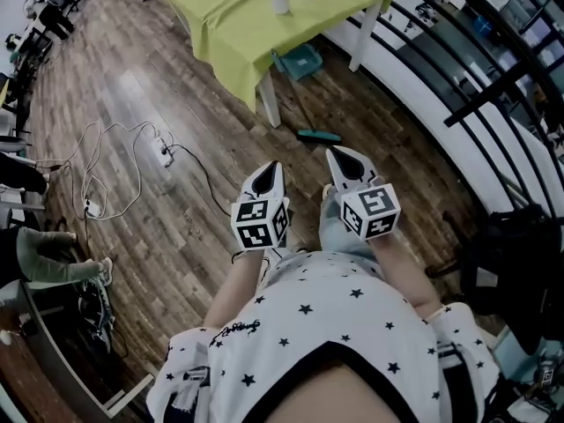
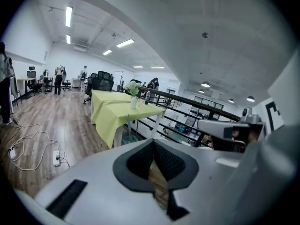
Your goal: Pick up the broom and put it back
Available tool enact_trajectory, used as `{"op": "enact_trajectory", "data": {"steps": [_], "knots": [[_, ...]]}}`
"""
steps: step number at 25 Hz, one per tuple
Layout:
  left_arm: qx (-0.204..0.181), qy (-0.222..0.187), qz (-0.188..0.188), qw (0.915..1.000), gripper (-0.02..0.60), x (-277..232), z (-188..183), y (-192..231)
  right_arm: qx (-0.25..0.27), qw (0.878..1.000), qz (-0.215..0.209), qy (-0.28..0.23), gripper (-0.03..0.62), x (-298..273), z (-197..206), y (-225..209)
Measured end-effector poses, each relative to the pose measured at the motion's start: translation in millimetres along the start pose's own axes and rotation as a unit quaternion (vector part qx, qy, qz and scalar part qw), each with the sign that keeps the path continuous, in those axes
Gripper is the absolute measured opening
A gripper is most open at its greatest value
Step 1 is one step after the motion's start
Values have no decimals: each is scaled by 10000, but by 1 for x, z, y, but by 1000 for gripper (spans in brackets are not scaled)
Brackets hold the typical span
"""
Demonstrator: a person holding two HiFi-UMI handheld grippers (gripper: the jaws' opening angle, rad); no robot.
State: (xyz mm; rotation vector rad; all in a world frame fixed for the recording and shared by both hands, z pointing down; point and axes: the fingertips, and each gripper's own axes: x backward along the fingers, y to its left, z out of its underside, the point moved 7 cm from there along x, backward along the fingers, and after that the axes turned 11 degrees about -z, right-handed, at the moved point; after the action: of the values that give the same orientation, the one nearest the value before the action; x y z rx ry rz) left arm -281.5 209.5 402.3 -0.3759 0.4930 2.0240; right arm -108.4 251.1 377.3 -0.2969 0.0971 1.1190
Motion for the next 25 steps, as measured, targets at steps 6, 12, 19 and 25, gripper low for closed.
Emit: {"op": "enact_trajectory", "data": {"steps": [6, 12, 19, 25], "knots": [[94, -10, -141, 9999, 11, -45, -27, -12, 73, 9998, -156, 50, -6, -25, -21, -51], [230, -45, -346, 9991, 11, -88, -54, -24, 230, 9990, -372, 75, -6, -50, -46, -101], [337, -80, -545, 9979, 11, -125, -75, -39, 288, 9978, -583, 122, -6, -70, -63, -147], [406, -60, -688, 9968, 11, -156, -88, -45, 322, 9966, -734, 183, -6, -90, -71, -179]]}}
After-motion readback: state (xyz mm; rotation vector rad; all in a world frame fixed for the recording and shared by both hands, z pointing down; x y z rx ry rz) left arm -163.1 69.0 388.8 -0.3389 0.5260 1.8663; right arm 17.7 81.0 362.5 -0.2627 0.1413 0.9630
